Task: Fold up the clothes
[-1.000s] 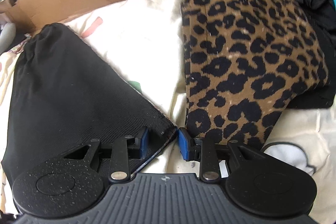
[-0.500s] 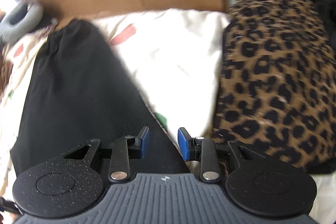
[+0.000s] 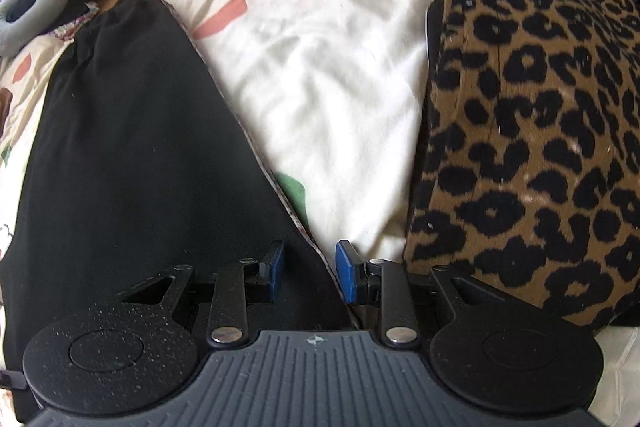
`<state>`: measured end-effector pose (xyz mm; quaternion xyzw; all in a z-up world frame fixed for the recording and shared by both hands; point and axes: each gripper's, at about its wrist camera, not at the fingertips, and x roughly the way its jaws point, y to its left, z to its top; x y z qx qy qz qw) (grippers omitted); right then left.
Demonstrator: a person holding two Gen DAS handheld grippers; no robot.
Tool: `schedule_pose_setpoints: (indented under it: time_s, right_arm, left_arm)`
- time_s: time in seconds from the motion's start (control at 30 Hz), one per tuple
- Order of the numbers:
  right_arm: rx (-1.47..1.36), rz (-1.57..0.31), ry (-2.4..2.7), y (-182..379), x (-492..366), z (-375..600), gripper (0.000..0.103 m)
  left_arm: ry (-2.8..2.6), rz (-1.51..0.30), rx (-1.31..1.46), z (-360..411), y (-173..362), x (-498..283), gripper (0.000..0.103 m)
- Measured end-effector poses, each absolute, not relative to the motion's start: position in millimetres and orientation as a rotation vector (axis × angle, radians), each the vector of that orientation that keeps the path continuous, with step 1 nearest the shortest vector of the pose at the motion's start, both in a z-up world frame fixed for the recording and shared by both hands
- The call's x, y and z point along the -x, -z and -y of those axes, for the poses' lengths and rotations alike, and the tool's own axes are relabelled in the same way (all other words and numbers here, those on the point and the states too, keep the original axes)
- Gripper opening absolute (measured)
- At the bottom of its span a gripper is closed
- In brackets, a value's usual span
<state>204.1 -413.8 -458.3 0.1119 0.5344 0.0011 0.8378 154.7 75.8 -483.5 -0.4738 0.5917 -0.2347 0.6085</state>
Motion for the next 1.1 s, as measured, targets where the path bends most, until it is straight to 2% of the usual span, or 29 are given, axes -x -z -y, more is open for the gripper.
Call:
schedule_pose_setpoints:
  time_s: [0.13, 0.2, 0.3, 0.67, 1.1]
  right_arm:
    - [-0.188, -1.147, -0.015, 460, -205, 408, 0.028]
    - [-0.177, -1.16, -0.022, 459, -205, 407, 0.015]
    - [-0.162, -1.166, -0.034, 457, -203, 407, 0.006]
    - [-0.239, -1.14, -0.049, 434, -186, 407, 0.004]
    - [-0.423, -1.127, -0.065, 416, -147, 389, 0.004]
  left_arm:
    - [0.542, -1.376, 1.077, -74, 482, -157, 0.002]
    - [0.543, -1.379, 1.069, -73, 481, -158, 0.002]
    - [0.549, -1.382, 1.056, -74, 477, -158, 0.002]
    - [0.579, -1.341, 1.06, -78, 439, -165, 0.002]
    - [0.57, -1.354, 0.896, -108, 377, -183, 0.002]
